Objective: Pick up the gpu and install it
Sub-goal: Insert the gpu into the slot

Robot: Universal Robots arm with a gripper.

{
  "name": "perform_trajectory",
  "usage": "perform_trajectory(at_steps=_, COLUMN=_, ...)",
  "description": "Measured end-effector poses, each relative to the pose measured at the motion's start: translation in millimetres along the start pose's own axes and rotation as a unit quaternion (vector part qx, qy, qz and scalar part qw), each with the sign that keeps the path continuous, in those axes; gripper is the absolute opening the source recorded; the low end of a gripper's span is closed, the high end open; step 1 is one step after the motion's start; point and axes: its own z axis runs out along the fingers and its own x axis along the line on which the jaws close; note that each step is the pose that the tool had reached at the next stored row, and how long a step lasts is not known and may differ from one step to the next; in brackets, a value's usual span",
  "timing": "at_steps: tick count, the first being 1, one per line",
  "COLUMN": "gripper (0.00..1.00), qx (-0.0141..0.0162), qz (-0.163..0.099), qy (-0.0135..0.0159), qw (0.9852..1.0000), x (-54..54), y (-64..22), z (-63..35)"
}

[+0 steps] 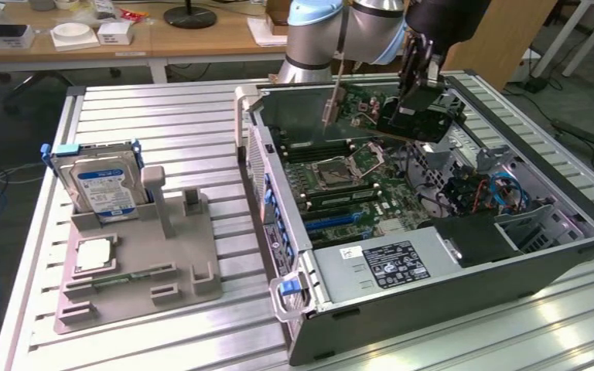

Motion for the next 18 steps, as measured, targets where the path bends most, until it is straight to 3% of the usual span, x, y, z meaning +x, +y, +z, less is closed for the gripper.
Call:
perform_trajectory(at_steps=10, gripper=0.27, qx=-0.0017, qz=-0.040, qy=0.0003, qw=0.9992, x=0.0, y=0.0, z=0.0)
perform_trajectory(at_steps=18, gripper=0.27, qx=-0.0031, qz=-0.073, qy=0.0005, qw=0.9973, x=0.0, y=0.0, z=-0.1)
